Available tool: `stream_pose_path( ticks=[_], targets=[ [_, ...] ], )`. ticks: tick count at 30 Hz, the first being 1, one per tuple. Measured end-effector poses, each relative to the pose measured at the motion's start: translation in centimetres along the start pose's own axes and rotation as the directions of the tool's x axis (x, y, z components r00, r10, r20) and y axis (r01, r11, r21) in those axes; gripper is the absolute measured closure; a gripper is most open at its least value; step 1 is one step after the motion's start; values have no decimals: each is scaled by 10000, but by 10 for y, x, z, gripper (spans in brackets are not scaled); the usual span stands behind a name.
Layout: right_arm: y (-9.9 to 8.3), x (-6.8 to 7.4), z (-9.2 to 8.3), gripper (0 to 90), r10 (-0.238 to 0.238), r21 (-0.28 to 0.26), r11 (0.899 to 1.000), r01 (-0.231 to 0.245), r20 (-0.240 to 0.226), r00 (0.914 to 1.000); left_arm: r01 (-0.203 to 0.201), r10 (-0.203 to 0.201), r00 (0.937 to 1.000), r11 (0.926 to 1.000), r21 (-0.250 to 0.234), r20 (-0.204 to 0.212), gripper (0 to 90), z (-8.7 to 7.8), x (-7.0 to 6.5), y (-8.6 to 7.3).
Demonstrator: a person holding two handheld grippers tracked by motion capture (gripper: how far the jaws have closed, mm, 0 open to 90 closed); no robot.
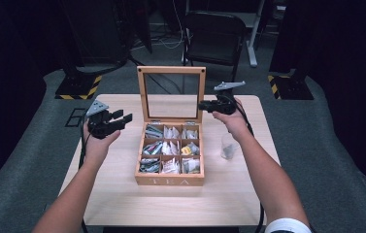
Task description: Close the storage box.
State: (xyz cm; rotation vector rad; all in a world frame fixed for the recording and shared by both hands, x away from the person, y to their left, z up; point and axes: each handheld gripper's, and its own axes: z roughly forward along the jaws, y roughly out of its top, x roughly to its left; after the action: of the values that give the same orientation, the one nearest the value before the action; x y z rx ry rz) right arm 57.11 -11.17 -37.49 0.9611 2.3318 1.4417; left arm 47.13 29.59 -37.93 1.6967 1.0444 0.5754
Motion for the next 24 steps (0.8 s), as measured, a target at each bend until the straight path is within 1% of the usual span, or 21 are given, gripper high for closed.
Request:
stream_pose_path(
  ticks=[1,2,4,5,8,10,12,13,16,18,22,24],
  targets=[
    [2,5,2,724,-356,26,9994,355,326,9988,7,-7,10000,10000,5,1,522,0,0,0],
    [3,6,4,724,-473,53,9989,471,451,9979,14,-14,10000,10000,21,6,522,0,0,0],
    [4,8,8,724,-217,188,9996,208,489,9986,6,-6,10000,10000,18,3,522,0,0,0],
    [4,8,10,724,-172,296,9994,154,621,9979,27,-27,10000,10000,22,6,522,-1,0,0],
    [3,7,12,716,-116,471,9989,78,806,9967,41,-41,10000,10000,23,-3,521,-1,1,0],
    [2,7,13,716,-169,516,9986,127,814,9965,63,-63,10000,10000,31,-8,522,-2,2,0],
    [3,6,13,713,-224,539,9984,178,855,9961,67,-67,10000,10000,-15,-5,521,-2,1,0],
    [3,6,13,712,-108,545,9985,62,831,9965,47,-47,10000,10000,-24,-3,522,-2,1,0],
    [3,5,12,701,-133,542,9985,86,879,9960,32,-32,10000,10000,52,1,521,-1,1,0],
    [2,3,12,689,-117,608,9981,54,1033,9946,51,-51,10000,10000,-2,-21,522,-1,1,0],
    [1,-3,9,662,87,466,9988,-155,1432,9897,31,-31,10000,10000,51,-23,521,-2,2,0],
    [2,-7,10,642,134,429,9989,-199,1463,9891,61,-61,10000,10000,10,-66,522,-3,3,0]
  ],
)
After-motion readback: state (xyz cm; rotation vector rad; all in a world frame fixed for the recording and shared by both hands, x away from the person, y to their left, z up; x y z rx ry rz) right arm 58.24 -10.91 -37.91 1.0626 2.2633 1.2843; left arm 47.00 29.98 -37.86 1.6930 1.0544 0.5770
